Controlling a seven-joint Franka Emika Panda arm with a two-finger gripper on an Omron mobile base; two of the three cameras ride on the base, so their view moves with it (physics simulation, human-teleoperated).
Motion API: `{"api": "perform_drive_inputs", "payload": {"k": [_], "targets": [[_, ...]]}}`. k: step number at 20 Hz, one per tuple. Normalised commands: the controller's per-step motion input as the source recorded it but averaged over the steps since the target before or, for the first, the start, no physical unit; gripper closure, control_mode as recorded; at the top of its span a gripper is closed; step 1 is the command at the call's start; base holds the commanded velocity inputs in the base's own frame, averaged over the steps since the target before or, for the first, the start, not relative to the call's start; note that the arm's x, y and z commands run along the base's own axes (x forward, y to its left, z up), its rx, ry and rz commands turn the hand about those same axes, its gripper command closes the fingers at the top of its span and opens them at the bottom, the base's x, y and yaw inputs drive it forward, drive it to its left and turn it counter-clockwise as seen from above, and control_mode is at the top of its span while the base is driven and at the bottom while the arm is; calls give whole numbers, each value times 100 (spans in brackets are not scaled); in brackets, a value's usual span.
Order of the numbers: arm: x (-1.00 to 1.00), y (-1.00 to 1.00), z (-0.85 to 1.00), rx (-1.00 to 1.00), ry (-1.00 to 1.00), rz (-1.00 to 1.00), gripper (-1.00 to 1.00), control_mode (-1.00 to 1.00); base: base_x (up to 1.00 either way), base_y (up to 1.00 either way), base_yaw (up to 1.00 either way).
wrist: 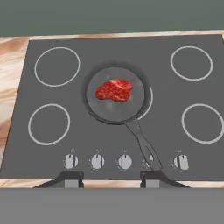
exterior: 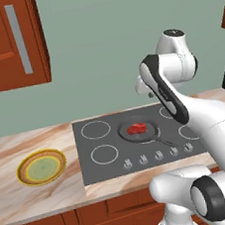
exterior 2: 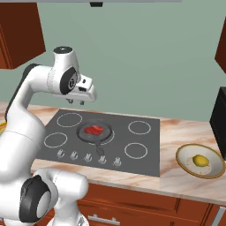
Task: Place the steak on the plate and place the lemon on the same plate.
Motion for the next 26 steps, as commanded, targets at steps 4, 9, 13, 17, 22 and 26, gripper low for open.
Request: {"api": "perform_drive_inputs", "payload": {"k": [4, 9, 13, 17, 22, 26], "targets": [[-4, 0, -3, 0, 1, 0, -100, -100, 0, 0, 0], [3, 8, -24, 0, 0, -2, -100, -100, 0, 0, 0], [25, 14, -23, 0, 0, -15, -100, -100, 0, 0, 0], [40, 16, -24, 0, 0, -29, -100, -100, 0, 0, 0], [43, 11, -22, 4, 1, -35, -100, -100, 0, 0, 0], [38, 0, -22, 17, 9, -27, -100, -100, 0, 0, 0]]}}
